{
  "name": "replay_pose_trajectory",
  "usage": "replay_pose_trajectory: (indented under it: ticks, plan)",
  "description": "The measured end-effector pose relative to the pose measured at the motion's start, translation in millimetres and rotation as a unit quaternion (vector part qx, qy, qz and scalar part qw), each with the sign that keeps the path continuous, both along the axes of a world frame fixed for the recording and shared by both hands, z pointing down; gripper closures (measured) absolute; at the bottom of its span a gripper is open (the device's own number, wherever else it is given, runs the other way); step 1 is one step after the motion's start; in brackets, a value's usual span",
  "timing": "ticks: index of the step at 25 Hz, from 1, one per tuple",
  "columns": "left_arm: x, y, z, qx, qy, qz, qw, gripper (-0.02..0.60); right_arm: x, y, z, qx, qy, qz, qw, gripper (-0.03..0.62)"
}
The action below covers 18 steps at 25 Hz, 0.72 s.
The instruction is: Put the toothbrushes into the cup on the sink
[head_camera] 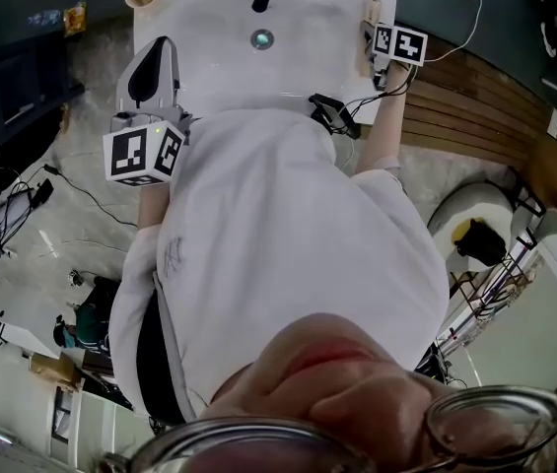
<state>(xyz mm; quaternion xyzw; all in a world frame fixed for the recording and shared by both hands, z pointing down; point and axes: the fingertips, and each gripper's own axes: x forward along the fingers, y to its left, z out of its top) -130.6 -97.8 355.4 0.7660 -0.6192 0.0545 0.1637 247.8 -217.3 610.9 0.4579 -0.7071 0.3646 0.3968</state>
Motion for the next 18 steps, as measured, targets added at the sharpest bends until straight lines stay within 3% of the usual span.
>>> replay_pose_trajectory:
  ticks: [7, 11, 18]
  plan:
    - [-2.1, 1.2, 4.1, -0.003, 0.001, -0.007, 1.0000, 0.574, 6.2, 0.2, 7.8, -0.013, 0.019, -0.001, 1.000, 0.493]
    - [0.7, 0.6, 2.2, -0.001, 0.002, -0.001, 1.0000, 0.574, 8.1, -5.8, 0.8, 0.011, 0.019, 0.007, 1.000, 0.549]
    - [0.3, 1.4, -3.7, 0.009, 0.002, 0.005, 0.9999, 0.574, 3.1, -15.3, -25.0, 0.065, -0.002, 0.025, 0.998, 0.556]
